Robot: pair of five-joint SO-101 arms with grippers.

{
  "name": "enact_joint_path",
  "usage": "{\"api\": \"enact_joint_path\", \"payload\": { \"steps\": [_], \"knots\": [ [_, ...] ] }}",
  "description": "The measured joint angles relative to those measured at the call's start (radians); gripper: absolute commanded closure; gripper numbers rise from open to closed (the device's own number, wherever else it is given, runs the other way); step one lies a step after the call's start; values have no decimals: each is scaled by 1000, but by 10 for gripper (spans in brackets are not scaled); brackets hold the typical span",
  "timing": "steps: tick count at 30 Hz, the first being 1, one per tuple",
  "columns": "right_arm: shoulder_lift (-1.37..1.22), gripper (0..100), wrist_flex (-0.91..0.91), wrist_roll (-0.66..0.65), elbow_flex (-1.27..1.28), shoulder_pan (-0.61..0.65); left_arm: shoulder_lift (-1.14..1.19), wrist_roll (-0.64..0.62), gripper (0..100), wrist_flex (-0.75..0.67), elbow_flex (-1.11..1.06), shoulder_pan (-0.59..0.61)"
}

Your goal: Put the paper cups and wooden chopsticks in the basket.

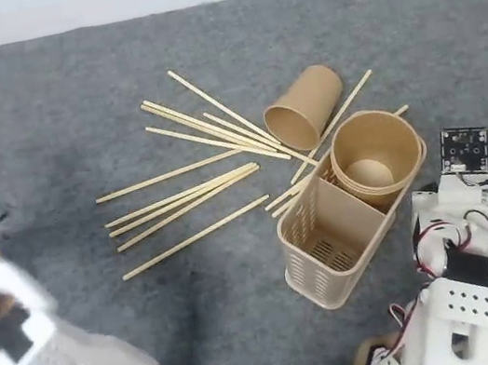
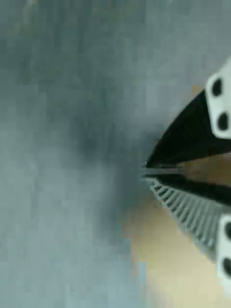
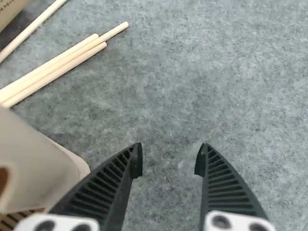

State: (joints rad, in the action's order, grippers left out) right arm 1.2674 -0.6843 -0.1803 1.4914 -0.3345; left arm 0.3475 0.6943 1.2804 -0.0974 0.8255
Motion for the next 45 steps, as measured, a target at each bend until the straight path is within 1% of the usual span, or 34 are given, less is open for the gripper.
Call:
{"api": "enact_joint_path", "payload": {
  "steps": [3,5,7,9,11,13,14,16,19,22,24,27,31,34,38,45],
  "knots": [
    [0,805,0,0,0,0,-72,-6,982,72,0,-127],
    [0,805,0,0,0,0,-147,-43,981,104,0,-241],
    [0,805,0,0,0,0,-249,-87,981,106,0,-347],
    [0,805,0,0,0,0,-361,-106,981,106,0,-428],
    [0,805,0,0,0,0,-476,-115,981,80,0,-462],
    [0,805,0,0,0,0,-585,-138,981,44,0,-457],
    [0,805,0,0,0,0,-638,-157,981,25,0,-434],
    [0,805,0,0,0,0,-730,-183,981,-31,0,-342],
    [0,805,0,0,0,0,-810,-184,981,-118,-32,-127],
    [0,805,0,0,0,0,-815,-170,981,-216,-118,89],
    [0,805,0,0,0,0,-813,-164,981,-278,-184,206],
    [0,805,0,0,0,0,-793,-152,981,-367,-261,336],
    [0,805,0,0,0,0,-743,-147,981,-479,-308,476],
    [0,805,0,0,0,0,-669,-146,981,-532,-313,540],
    [0,805,0,0,0,0,-537,-144,981,-595,-313,577],
    [0,805,0,0,0,0,-224,-87,981,-624,-195,589]
  ]
}}
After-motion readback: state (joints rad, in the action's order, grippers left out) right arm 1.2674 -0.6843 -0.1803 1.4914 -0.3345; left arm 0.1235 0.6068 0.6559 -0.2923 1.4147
